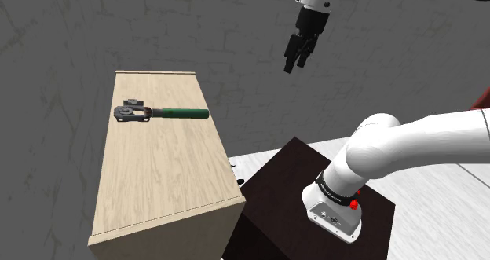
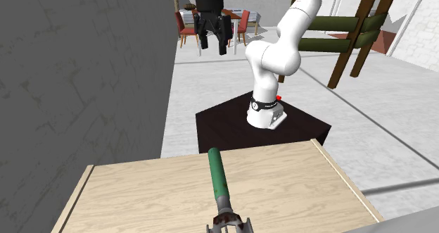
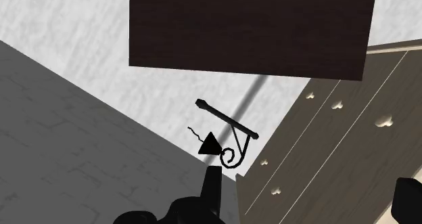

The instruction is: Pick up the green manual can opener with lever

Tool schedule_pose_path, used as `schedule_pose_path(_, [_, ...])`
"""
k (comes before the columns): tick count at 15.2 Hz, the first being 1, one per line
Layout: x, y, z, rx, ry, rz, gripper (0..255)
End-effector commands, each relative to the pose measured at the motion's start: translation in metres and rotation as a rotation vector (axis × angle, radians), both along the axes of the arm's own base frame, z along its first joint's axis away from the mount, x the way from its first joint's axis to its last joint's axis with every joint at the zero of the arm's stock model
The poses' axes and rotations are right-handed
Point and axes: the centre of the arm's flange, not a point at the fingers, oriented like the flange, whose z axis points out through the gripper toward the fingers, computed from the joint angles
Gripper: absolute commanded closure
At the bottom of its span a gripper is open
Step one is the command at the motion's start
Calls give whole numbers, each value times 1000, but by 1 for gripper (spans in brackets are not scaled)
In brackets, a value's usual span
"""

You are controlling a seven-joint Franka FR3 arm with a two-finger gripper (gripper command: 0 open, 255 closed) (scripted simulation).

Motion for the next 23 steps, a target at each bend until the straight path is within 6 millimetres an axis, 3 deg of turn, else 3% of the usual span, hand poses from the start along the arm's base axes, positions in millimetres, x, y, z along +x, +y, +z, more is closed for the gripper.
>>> schedule_pose_path(1, [0,0,0,0,0,0,0])
schedule_pose_path(13, [105,92,-58,11,-65,411,0])
schedule_pose_path(23, [161,197,-102,20,-119,754,0])
